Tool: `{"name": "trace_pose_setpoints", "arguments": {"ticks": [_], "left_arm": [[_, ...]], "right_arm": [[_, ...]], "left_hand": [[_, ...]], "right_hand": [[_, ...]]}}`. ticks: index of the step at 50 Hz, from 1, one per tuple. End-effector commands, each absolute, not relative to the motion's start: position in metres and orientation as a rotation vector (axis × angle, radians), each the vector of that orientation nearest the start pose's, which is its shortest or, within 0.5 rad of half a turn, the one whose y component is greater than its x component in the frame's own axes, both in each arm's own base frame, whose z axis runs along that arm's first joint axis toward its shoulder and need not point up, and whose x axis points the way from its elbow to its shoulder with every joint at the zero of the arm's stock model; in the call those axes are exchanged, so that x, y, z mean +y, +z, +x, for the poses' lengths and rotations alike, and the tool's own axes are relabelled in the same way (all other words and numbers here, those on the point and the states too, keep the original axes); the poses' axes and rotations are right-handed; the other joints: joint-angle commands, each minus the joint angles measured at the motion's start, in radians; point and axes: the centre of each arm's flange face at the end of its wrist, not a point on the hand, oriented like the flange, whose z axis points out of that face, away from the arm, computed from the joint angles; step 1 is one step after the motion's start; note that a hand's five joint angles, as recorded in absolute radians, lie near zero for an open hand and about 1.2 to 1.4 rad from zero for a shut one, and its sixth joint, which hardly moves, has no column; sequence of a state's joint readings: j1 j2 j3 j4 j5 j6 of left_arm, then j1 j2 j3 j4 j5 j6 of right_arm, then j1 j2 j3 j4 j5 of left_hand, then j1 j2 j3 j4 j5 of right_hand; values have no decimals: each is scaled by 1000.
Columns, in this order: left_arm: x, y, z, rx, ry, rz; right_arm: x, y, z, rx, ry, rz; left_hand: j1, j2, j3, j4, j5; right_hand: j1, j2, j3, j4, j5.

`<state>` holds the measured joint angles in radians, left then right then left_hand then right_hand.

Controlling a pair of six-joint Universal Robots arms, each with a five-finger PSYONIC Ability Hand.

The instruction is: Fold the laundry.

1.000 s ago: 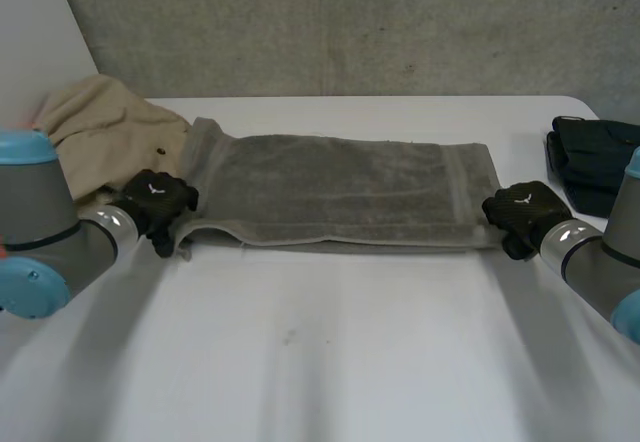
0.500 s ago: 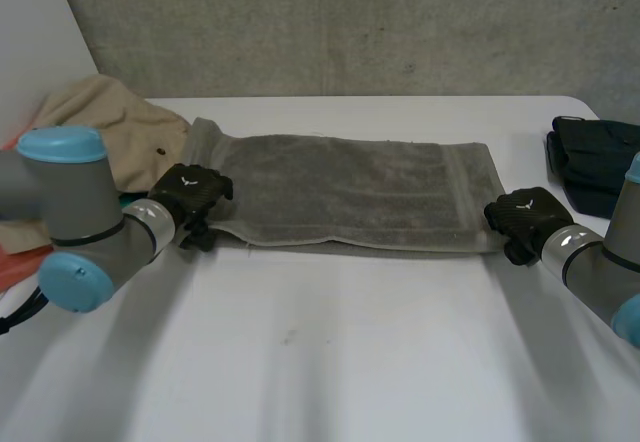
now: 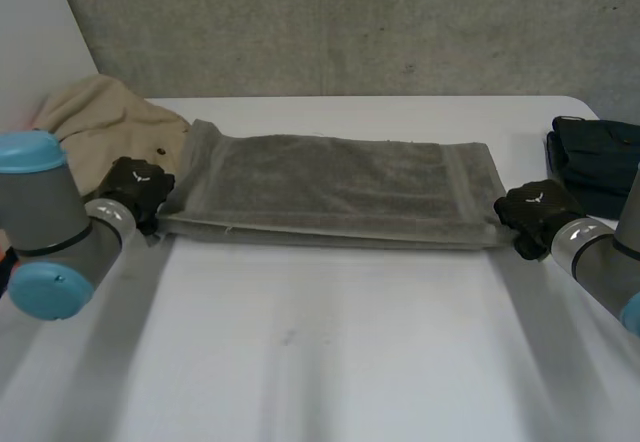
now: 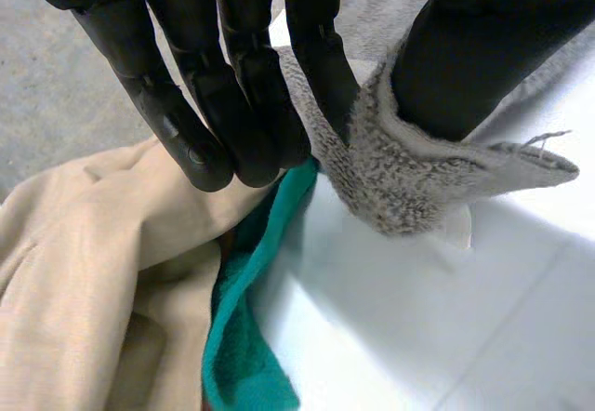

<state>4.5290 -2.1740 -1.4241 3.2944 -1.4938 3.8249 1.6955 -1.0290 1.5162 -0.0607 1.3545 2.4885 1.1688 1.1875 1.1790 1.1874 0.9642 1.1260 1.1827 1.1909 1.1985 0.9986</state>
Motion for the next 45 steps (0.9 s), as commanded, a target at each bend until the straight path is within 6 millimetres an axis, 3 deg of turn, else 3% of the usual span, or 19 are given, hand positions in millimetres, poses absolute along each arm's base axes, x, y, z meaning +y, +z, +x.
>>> {"name": "trace_pose_setpoints", "arguments": {"ticks": [1, 3, 9, 14, 22, 27, 34, 38, 45], "left_arm": [[-325, 159, -199, 2107, -1567, 1193], [-311, 159, -197, 2120, -1499, 1252], [-256, 167, -179, 2122, -1173, 1508], [-239, 169, -174, 2075, -1029, 1657], [-270, 184, -210, 1922, -1258, 1635], [-306, 185, -243, 1874, -1421, 1558], [-350, 184, -283, 1752, -1621, 1465], [-366, 180, -299, 1712, -1662, 1425], [-384, 169, -314, 1690, -1662, 1383]], "right_arm": [[-315, 166, 187, 2492, -1668, -1341], [-306, 172, 181, 2525, -1609, -1404], [-245, 182, 146, 2657, -1108, -1781], [-235, 186, 140, 2601, -1095, -1938], [-265, 172, 159, 2580, -1263, -1815], [-308, 157, 171, 2630, -1443, -1633], [-353, 152, 168, 2700, -1720, -1444], [-372, 154, 170, 2652, -1877, -1415], [-391, 145, 175, 2620, -1960, -1405]], "left_hand": [[227, 209, 217, 209, 258], [227, 209, 217, 209, 258], [227, 209, 217, 209, 258], [227, 209, 217, 209, 258], [227, 209, 217, 209, 258], [227, 209, 217, 209, 258], [227, 209, 217, 209, 258], [227, 209, 217, 209, 258], [227, 209, 217, 209, 258]], "right_hand": [[270, 214, 205, 198, 223], [270, 214, 205, 198, 223], [270, 214, 205, 198, 223], [270, 214, 205, 198, 223], [270, 214, 205, 198, 223], [270, 214, 205, 198, 223], [270, 214, 205, 198, 223], [270, 214, 205, 198, 223], [270, 214, 205, 198, 223]]}}
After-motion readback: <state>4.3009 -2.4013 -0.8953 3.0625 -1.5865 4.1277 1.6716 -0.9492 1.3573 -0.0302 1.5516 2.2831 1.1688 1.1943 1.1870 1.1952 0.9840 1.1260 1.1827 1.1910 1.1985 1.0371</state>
